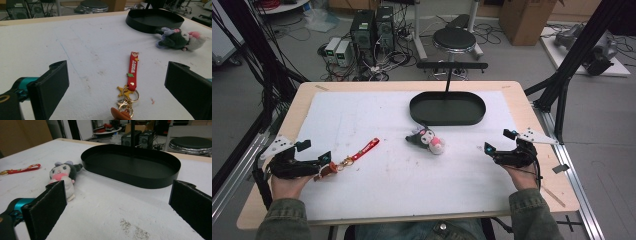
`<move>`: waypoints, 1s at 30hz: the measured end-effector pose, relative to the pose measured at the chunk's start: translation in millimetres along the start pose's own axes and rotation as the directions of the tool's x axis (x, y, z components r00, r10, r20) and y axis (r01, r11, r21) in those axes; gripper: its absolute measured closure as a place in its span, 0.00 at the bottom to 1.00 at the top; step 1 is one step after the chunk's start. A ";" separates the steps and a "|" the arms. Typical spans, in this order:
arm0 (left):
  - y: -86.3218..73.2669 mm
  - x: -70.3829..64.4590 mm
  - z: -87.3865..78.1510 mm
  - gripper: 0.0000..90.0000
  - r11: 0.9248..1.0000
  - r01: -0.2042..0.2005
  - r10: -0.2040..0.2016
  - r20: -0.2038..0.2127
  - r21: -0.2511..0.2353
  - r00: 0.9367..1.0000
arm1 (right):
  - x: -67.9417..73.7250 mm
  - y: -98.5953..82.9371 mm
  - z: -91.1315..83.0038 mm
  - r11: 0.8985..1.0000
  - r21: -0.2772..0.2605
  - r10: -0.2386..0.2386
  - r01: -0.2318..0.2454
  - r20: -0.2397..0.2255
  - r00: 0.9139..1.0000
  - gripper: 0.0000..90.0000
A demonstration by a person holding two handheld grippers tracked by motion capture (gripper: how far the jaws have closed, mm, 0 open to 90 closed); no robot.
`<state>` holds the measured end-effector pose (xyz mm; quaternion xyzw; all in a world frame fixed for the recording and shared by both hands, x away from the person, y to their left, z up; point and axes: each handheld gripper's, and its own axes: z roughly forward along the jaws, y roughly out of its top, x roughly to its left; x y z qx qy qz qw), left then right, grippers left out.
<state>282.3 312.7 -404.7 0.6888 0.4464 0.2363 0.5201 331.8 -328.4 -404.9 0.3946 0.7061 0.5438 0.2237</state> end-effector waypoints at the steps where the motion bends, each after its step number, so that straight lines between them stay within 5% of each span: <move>1: 0.1 0.5 -0.1 0.07 1.000 -0.002 0.002 -0.001 0.000 1.000 | 0.0 0.0 0.0 1.000 0.000 0.000 0.000 0.000 1.000 0.00; 15: 0.4 2.1 -0.2 0.07 1.000 0.002 -0.002 0.003 0.013 1.000 | 0.4 -2.9 4.5 1.000 0.026 -0.009 0.009 0.010 1.000 0.00; 30: 11.1 3.2 11.5 0.07 0.993 -0.023 0.017 0.048 0.119 0.999 | -0.5 -3.6 1.6 1.000 0.002 0.031 -0.031 0.010 0.999 0.00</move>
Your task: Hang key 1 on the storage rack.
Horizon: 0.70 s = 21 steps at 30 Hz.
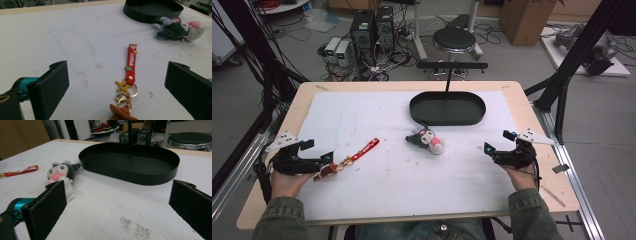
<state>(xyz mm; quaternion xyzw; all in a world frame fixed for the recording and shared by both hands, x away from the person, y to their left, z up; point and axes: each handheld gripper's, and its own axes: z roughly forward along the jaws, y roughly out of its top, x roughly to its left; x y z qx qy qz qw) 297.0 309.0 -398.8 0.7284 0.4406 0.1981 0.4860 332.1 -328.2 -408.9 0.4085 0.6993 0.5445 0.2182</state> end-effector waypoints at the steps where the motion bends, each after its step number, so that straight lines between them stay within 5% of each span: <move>1: 1.2 1.0 1.4 0.07 1.000 -0.001 0.001 0.007 0.007 1.000 | -0.8 0.2 -0.4 1.000 -0.005 0.003 -0.003 0.000 1.000 0.00; 6: 6.4 5.1 9.9 0.07 0.999 0.006 -0.007 0.030 0.035 1.000 | -2.4 0.4 -0.8 1.000 -0.010 0.015 -0.015 0.001 1.000 0.00; 14: 27.1 -6.1 32.7 0.07 0.993 -0.060 0.048 0.121 0.099 0.991 | -0.5 -0.2 2.6 1.000 0.004 -0.010 0.010 0.015 1.000 0.00; 17: 34.8 -10.5 47.0 0.05 0.986 -0.084 0.068 0.108 0.144 0.992 | -0.1 -0.4 2.8 1.000 0.009 -0.018 0.018 0.008 1.000 0.00; 21: 38.4 -9.9 54.4 0.02 0.986 -0.087 0.075 0.089 0.144 0.993 | 0.1 -0.5 3.1 1.000 0.009 -0.017 0.017 0.012 1.000 0.00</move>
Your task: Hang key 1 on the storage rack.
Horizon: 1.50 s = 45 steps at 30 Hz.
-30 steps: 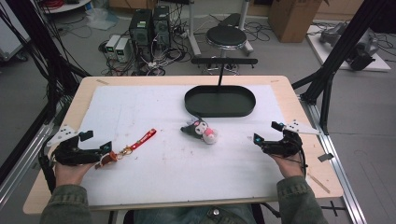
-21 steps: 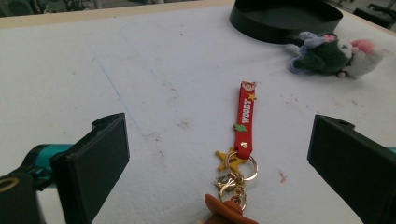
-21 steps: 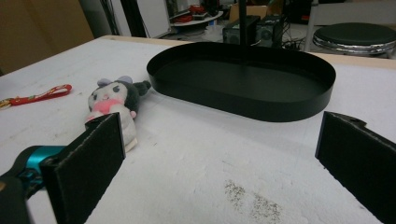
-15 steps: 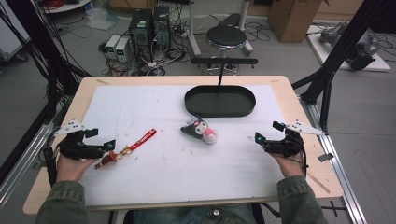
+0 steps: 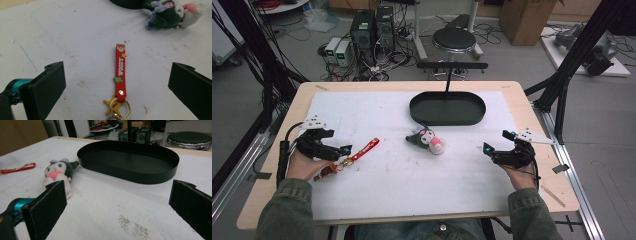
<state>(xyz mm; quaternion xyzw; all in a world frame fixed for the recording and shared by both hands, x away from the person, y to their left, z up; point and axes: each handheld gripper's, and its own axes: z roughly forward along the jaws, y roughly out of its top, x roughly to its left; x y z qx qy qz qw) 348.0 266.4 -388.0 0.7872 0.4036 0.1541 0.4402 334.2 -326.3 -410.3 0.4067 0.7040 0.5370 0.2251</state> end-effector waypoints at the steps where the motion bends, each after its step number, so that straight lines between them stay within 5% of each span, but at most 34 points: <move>1: 1.3 1.1 1.5 0.02 1.000 0.002 -0.002 -0.004 0.001 1.000 | -0.1 0.1 -0.3 1.000 0.001 0.004 -0.004 0.000 1.000 0.00; 8: 8.0 5.4 8.8 0.02 1.000 0.021 -0.021 0.000 0.001 1.000 | -0.2 0.1 -0.5 1.000 0.004 0.010 -0.010 -0.002 1.000 0.00; 17: 19.6 -1.1 24.3 0.03 0.996 -0.026 0.024 0.035 0.081 0.999 | -0.3 0.1 0.0 1.000 0.003 0.000 0.000 -0.001 1.000 0.00; 20: 27.8 -7.3 28.5 0.13 0.993 -0.068 0.060 0.082 0.102 0.995 | -0.2 0.0 0.4 1.000 0.007 0.001 -0.001 -0.002 1.000 0.00; 25: 36.7 -11.2 40.7 0.14 0.987 -0.081 0.069 0.092 0.136 0.993 | -0.3 0.0 0.8 1.000 0.010 0.001 -0.001 -0.007 1.000 0.00; 33: 29.8 -4.9 67.9 0.16 0.968 -0.041 0.015 0.105 0.248 0.994 | -0.6 0.0 1.3 1.000 0.012 -0.008 0.008 -0.013 1.000 0.00; 39: 30.3 -8.8 81.3 0.18 0.952 -0.072 0.046 0.095 0.297 0.994 | 2.2 -0.4 4.6 0.999 0.039 -0.032 0.033 -0.025 0.999 0.00; 45: 36.5 -15.0 90.4 0.20 0.946 -0.077 0.046 0.102 0.315 0.994 | 1.0 -0.2 4.3 0.999 0.032 -0.036 0.036 -0.025 0.999 0.00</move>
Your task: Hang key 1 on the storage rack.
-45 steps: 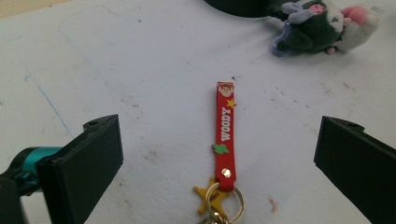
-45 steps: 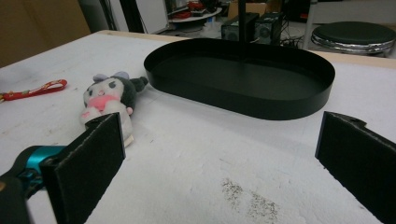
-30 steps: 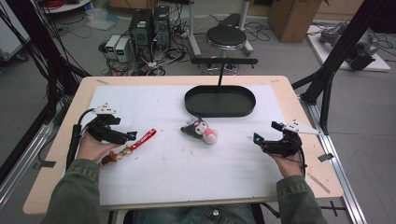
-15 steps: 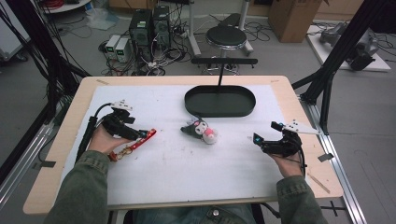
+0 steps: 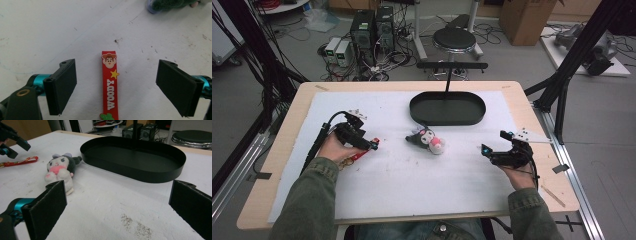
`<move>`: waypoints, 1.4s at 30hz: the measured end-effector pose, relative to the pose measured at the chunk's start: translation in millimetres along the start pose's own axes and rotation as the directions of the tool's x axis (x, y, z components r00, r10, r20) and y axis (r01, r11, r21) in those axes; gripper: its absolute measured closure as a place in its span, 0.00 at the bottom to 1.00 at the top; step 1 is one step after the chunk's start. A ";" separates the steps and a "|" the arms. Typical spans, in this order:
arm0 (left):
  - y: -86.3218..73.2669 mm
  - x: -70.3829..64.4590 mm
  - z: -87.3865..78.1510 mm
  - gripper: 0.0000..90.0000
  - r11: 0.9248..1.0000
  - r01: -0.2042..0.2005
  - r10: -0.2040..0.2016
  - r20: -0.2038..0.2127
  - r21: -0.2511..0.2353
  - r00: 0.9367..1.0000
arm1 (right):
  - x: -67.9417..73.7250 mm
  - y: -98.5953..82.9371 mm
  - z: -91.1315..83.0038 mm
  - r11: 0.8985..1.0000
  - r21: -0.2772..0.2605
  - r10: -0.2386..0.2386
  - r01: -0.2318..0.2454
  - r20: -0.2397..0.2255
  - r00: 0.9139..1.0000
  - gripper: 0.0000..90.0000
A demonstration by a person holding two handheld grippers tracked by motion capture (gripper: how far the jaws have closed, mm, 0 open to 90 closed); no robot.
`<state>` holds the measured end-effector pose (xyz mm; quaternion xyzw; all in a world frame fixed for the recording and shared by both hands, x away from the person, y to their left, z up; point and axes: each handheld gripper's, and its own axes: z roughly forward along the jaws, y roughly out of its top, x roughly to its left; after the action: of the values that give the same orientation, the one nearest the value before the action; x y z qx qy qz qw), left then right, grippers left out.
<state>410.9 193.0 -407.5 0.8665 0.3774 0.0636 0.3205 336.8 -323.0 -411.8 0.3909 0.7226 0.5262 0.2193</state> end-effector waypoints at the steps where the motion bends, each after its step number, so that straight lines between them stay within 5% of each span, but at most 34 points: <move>1: 0.6 -0.7 1.5 0.21 1.000 -0.005 0.005 -0.005 0.002 1.000 | -0.2 0.0 0.1 1.000 -0.003 0.001 -0.001 -0.001 1.000 0.00; 8: -0.9 0.7 8.6 0.27 0.997 0.007 -0.006 -0.004 0.072 1.000 | 0.0 0.1 -0.4 1.000 0.002 0.008 -0.008 0.003 1.000 0.00; 15: -2.1 3.9 11.5 0.39 0.996 0.020 -0.018 -0.029 0.089 0.999 | 0.9 -0.5 1.7 1.000 0.010 -0.004 0.004 0.002 1.000 0.00; 21: -2.9 4.0 14.1 0.60 0.993 0.035 -0.026 -0.078 0.114 0.997 | 1.1 -2.4 4.7 0.999 0.045 -0.004 0.005 -0.014 1.000 0.00; 24: -3.2 4.1 13.4 0.80 0.993 0.014 -0.003 -0.097 0.121 0.995 | 1.6 -2.7 5.1 0.999 0.051 -0.003 0.004 -0.014 1.000 0.00; 34: -4.1 8.5 8.8 0.83 0.993 0.044 -0.034 -0.090 0.108 0.995 | 0.7 -2.5 4.2 0.999 0.050 0.002 -0.001 -0.006 1.000 0.00; 42: -2.5 12.6 -17.9 0.83 0.996 0.083 -0.083 -0.042 0.014 0.996 | -0.9 -2.2 3.8 0.999 0.037 0.000 -0.001 0.006 1.000 0.00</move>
<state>411.9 212.0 -396.7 0.8510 0.4200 0.0652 0.3083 339.4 -321.8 -415.2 0.3965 0.7315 0.5119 0.2139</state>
